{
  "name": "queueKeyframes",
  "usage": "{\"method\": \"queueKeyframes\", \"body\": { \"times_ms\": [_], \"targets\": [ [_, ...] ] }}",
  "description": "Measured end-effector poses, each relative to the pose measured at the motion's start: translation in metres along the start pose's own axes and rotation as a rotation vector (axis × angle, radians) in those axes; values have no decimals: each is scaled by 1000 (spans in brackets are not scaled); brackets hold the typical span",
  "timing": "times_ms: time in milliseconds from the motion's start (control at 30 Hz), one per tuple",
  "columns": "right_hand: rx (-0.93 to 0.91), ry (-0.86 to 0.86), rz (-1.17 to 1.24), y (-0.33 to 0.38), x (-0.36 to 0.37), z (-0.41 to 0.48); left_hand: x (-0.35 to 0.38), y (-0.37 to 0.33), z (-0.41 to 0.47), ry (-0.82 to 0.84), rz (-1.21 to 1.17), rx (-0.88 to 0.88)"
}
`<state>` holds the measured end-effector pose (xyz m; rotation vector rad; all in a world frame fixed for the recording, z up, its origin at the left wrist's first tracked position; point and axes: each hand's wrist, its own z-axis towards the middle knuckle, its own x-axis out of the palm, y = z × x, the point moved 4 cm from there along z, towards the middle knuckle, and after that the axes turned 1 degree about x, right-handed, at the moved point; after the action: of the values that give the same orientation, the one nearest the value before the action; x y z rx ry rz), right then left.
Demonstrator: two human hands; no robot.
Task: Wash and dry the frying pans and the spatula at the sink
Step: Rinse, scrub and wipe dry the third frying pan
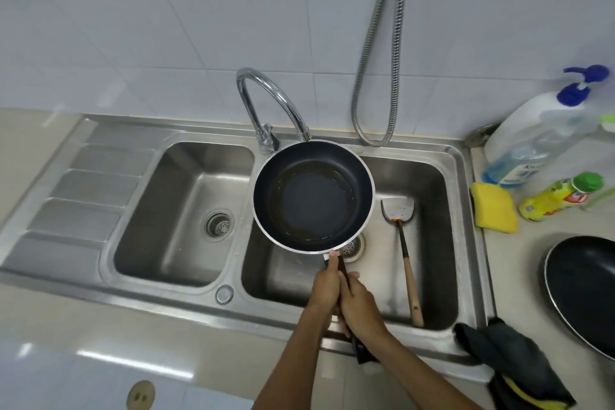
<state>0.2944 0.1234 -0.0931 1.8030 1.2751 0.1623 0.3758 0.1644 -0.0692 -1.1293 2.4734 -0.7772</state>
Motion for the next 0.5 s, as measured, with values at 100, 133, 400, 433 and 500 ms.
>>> {"method": "queueKeyframes", "body": {
  "times_ms": [100,133,400,433,500],
  "targets": [
    [-62,-54,-6,11,0,-5,-34,-20,-5,104,427,67],
    [-73,-60,-8,13,-1,-6,-48,-38,-8,96,573,144],
    [-66,-157,-107,4,6,-4,-124,-229,-4,-502,1133,779],
    [-67,-163,-115,3,7,-3,-124,-240,5,-502,1240,831],
    [-68,-184,-122,4,7,-3,-120,-251,26,-449,1417,855]
  ]
}}
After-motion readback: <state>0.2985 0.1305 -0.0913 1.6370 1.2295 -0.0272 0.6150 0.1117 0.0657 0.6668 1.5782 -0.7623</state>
